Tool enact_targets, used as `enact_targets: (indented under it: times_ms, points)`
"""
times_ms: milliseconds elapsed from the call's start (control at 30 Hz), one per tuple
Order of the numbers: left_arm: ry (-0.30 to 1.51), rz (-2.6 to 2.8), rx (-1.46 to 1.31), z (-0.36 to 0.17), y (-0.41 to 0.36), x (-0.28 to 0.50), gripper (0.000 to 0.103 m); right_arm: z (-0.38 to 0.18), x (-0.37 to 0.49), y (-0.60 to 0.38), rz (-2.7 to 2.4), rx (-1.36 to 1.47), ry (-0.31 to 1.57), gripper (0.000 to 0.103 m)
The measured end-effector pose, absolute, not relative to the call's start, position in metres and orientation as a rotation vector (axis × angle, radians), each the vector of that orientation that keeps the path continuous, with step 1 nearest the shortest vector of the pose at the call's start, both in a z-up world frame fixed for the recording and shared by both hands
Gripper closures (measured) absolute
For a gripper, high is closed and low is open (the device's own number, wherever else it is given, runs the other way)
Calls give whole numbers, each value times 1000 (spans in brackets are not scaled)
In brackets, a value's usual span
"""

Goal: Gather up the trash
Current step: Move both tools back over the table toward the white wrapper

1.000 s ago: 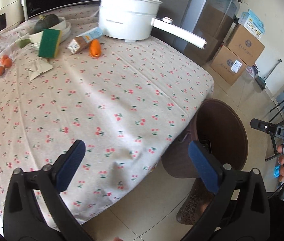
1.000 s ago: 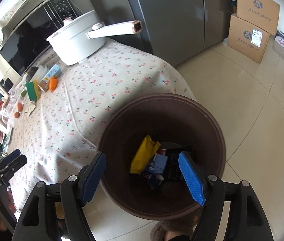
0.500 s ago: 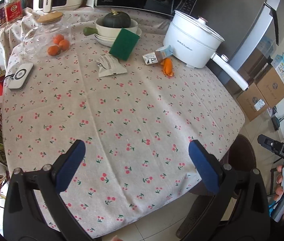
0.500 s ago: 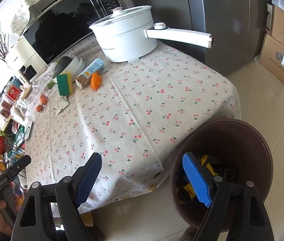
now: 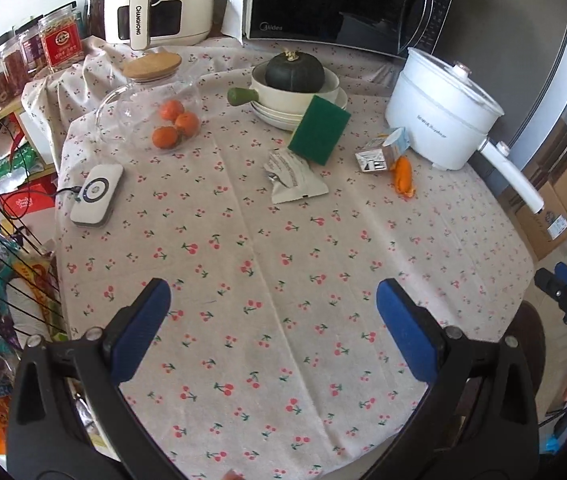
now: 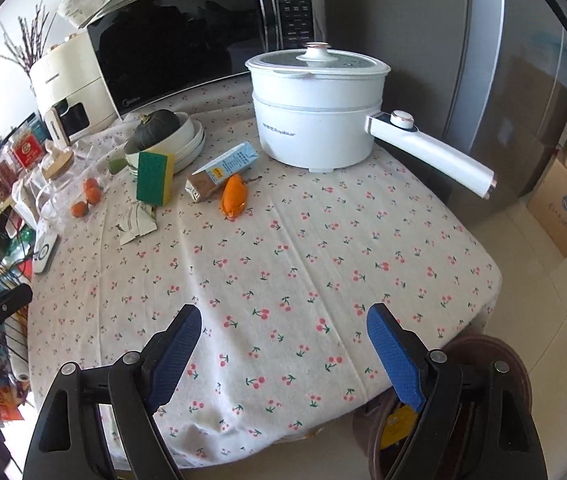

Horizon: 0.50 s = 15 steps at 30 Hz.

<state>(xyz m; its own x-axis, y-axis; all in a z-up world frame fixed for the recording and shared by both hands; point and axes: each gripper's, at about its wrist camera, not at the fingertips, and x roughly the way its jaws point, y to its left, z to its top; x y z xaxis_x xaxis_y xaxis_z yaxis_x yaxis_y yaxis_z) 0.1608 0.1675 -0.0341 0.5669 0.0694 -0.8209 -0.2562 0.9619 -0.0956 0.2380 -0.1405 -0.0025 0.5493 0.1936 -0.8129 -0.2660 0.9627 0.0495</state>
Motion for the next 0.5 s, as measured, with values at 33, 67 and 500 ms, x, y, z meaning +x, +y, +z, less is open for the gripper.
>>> enact_targets:
  times_ms: [33, 67, 500]
  points:
    - [962, 200, -192, -37, 171, 165, 1, -6, 240, -137, 274, -110, 953, 16]
    - [967, 207, -182, -40, 175, 170, 1, -10, 244, -133, 280, -131, 960, 16]
    - [969, 209, -328, -108, 179, 296, 1, -33, 307, -119, 321, -99, 981, 16]
